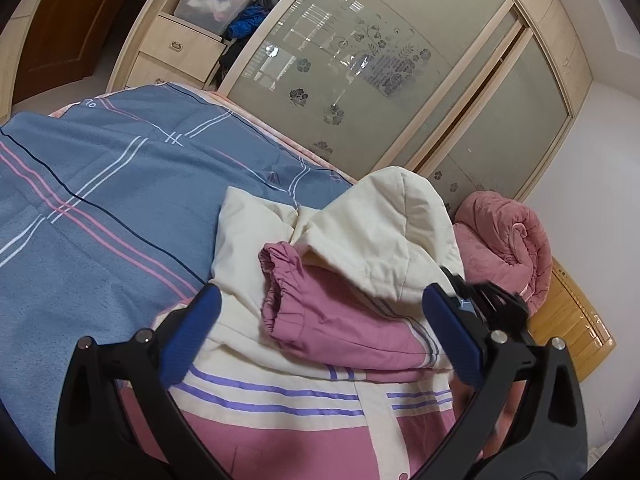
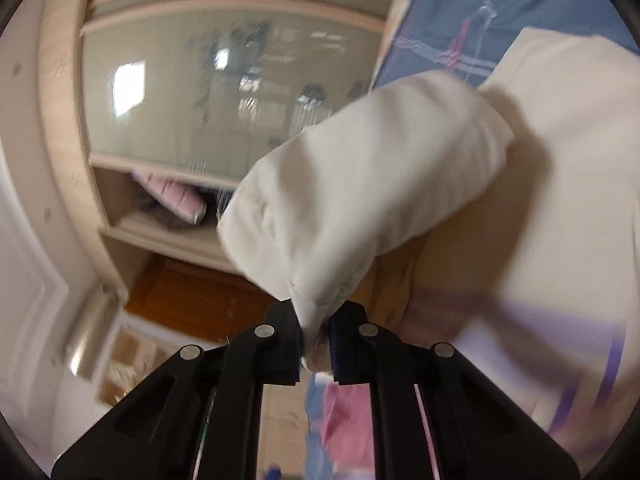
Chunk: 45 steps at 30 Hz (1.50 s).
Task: Fold large clothes
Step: 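Grasp the hood with the right tool and press it down onto the sleeves, then open the right tool and withdraw it from the hood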
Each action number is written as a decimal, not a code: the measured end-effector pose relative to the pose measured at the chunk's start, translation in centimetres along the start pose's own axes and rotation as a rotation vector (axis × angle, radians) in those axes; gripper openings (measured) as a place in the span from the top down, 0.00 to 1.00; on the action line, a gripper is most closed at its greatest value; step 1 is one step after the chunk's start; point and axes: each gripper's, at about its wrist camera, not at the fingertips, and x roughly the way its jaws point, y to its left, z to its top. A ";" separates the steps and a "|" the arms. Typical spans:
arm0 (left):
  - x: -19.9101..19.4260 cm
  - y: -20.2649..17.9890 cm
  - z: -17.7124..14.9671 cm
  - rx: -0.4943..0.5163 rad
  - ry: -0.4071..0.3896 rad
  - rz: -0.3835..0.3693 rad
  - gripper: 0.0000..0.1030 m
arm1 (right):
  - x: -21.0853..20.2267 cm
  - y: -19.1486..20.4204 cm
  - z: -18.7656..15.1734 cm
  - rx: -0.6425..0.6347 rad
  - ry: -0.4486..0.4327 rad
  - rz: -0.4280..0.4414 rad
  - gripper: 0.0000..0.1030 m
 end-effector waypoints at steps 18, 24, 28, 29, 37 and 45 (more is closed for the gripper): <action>1.1 -1.2 -0.8 0.030 0.030 -0.007 0.02 | -7.4 0.7 -5.2 -0.127 0.058 -0.247 0.11; 0.5 -0.9 -0.5 0.031 -0.001 0.009 0.02 | -4.9 13.0 -3.1 -0.619 -0.072 -0.397 0.07; 0.6 -0.5 -0.2 0.012 0.002 0.011 0.02 | 3.5 16.8 0.2 -0.867 -0.060 -0.564 0.04; 0.5 -0.5 -0.2 0.015 0.001 0.013 0.02 | 5.9 16.9 1.0 -0.909 -0.071 -0.621 0.04; 0.7 -0.1 0.1 0.017 0.000 0.027 0.02 | 14.9 1.8 1.3 -0.929 0.175 -0.930 0.05; 0.8 -0.2 -0.2 0.046 0.013 0.040 0.02 | 12.3 -3.5 -0.5 -0.907 0.114 -0.858 0.02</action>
